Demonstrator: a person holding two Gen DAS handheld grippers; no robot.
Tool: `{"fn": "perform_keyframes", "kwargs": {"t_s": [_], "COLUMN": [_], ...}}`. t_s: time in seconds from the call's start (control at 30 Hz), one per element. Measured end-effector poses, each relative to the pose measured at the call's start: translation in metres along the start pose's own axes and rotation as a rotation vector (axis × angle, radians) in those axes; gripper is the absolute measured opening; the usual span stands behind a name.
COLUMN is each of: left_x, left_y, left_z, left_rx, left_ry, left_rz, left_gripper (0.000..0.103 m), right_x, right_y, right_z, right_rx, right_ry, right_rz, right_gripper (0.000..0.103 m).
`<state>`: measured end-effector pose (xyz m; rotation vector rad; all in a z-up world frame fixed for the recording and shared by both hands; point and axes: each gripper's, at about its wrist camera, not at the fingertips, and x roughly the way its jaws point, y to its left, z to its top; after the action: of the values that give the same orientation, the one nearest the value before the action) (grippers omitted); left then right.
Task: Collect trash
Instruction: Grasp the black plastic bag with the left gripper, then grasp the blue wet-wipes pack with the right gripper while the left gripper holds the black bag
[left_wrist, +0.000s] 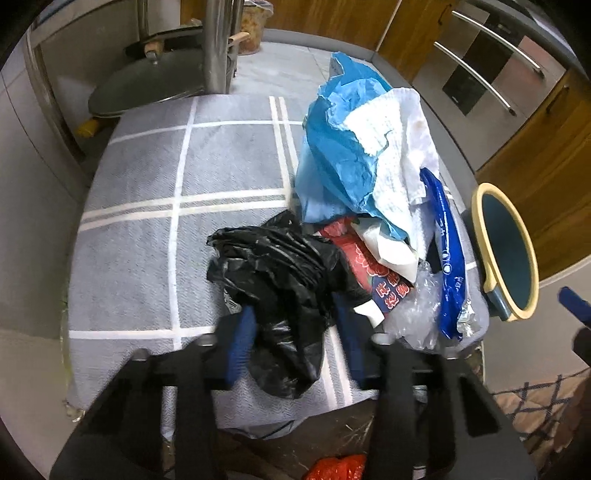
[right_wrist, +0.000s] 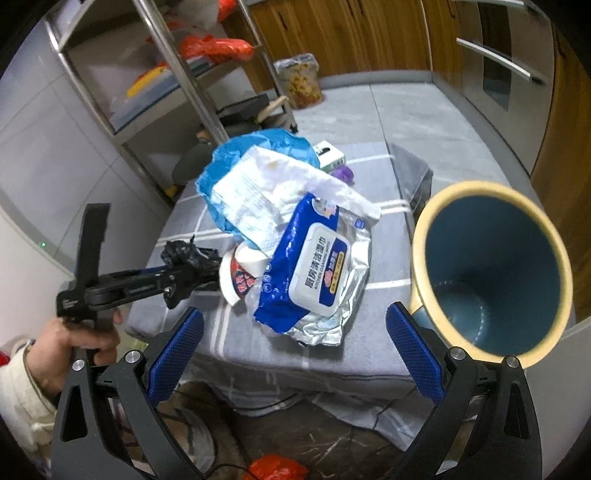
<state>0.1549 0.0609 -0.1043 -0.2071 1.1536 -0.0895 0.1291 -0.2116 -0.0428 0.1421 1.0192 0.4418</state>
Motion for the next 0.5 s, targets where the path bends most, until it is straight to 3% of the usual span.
{"fn": "perform_keyframes", "kwargs": {"t_s": [0.1, 0.17, 0.5], "left_x": [-0.004, -0.01, -0.058], "left_y": [0.004, 0.006, 0.007], "left_z": [0.0, 0.0, 0.01], "left_rx": [-0.015, -0.022, -0.026], "left_ry": [-0.012, -0.022, -0.133], "left_rz": [-0.022, -0.041, -0.097], "left_gripper": [0.019, 0.016, 0.015], "right_x": [0.008, 0.012, 0.028], "right_y": [-0.004, -0.007, -0.021], "right_z": [0.002, 0.003, 0.01], "right_rx": [0.023, 0.045, 0.105], "right_ry": [0.018, 0.028, 0.057], "right_rz": [0.009, 0.014, 0.023], "right_gripper": [0.098, 0.098, 0.098]}}
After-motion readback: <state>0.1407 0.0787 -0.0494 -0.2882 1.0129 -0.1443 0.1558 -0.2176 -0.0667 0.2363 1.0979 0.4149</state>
